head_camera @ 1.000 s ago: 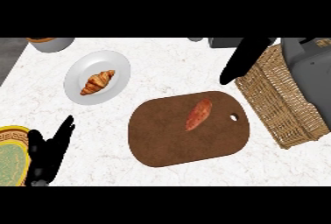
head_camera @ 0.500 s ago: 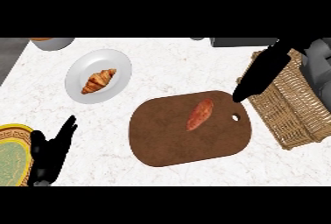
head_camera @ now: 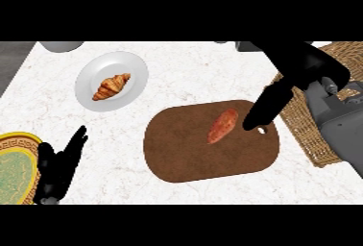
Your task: Pick the sweet potato from the cutting board and place it in the basket
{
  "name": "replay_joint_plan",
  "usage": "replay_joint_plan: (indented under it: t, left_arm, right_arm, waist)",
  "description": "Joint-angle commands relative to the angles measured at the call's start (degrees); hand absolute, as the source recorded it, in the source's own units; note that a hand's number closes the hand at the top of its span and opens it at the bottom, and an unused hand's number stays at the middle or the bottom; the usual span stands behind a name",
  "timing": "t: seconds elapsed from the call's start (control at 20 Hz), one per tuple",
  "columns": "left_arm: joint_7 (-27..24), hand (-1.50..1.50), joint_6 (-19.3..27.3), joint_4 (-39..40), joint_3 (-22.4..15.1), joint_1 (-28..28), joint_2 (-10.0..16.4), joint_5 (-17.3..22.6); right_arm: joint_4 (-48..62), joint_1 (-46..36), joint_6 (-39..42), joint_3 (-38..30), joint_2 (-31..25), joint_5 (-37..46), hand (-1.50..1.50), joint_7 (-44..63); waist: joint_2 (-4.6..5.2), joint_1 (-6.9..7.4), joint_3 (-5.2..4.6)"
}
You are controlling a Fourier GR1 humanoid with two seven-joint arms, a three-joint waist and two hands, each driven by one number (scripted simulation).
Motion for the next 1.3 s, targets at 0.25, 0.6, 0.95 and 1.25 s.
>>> replay_joint_plan:
  t: [0.25, 0.6, 0.95, 1.25]
  left_arm:
    - [1.85, 0.00, -2.31, 2.16, -0.22, 3.49, -1.01, 1.28]
    - [3.81, 0.00, -0.25, 2.29, -0.99, 1.96, -2.75, -1.29]
    - [3.34, 0.00, -2.50, 5.25, 1.18, -0.37, -2.73, -0.95]
    - [4.14, 0.00, -4.99, 2.54, 2.58, 2.03, -0.61, -0.19]
  right_arm:
    - [2.00, 6.24, -3.52, 5.20, 4.35, 7.28, -1.50, 5.67]
    - [0.90, 7.97, -3.60, 5.24, 7.51, 8.89, -1.50, 6.89]
    - [4.76, 13.22, -5.45, 5.54, 8.01, 15.52, -1.50, -1.76]
    - [7.24, 15.40, -8.99, 7.14, 12.00, 20.98, -1.50, -2.96]
  waist:
    - [0.54, 0.75, -0.58]
    - [0.48, 0.43, -0.58]
    - [0.69, 0.41, -0.57]
    - [0.68, 0.90, -0.55]
